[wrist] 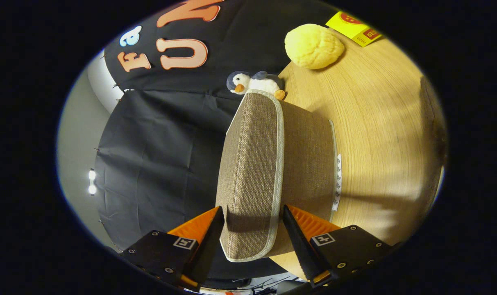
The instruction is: Open the storage box then place both shoes into the box .Put the left shoe in first, then the right shoe, with the right side of both shoes facing outward in a uniform manner.
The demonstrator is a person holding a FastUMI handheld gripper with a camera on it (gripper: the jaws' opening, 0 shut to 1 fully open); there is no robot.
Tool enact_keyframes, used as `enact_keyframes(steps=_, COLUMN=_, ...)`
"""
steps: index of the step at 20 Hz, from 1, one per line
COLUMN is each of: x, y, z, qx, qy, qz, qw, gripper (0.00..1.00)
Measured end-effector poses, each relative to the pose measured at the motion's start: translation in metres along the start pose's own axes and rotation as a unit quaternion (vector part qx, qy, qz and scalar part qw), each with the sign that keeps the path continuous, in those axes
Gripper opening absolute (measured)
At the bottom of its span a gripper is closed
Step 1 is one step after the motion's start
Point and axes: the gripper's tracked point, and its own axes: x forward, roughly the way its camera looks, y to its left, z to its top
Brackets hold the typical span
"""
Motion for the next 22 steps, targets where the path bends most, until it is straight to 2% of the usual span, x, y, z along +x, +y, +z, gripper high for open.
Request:
enact_keyframes(steps=2, x=-0.004, y=0.005, z=0.003, qx=0.000, qy=-0.006, qz=0.008, qw=1.000, gripper=0.79)
enact_keyframes(steps=3, x=-0.005, y=0.009, z=0.003, qx=0.006, qy=-0.007, qz=0.019, qw=1.000, gripper=0.70)
enact_keyframes(steps=8, x=-0.024, y=0.022, z=0.013, qx=0.025, qy=-0.039, qz=0.054, qw=0.997, gripper=0.57)
enact_keyframes(steps=9, x=-0.031, y=0.028, z=0.018, qx=0.026, qy=-0.051, qz=0.062, qw=0.996, gripper=0.46)
enact_keyframes(steps=11, x=-0.040, y=0.057, z=0.025, qx=0.042, qy=-0.062, qz=0.115, qw=0.991, gripper=0.31)
enact_keyframes(steps=13, x=-0.039, y=0.076, z=0.030, qx=0.038, qy=-0.070, qz=0.137, qw=0.987, gripper=0.28)
enact_keyframes(steps=17, x=-0.034, y=0.105, z=0.027, qx=0.010, qy=-0.066, qz=0.141, qw=0.988, gripper=0.18)
enact_keyframes(steps=22, x=-0.018, y=0.152, z=0.026, qx=-0.012, qy=-0.060, qz=0.156, qw=0.986, gripper=0.17)
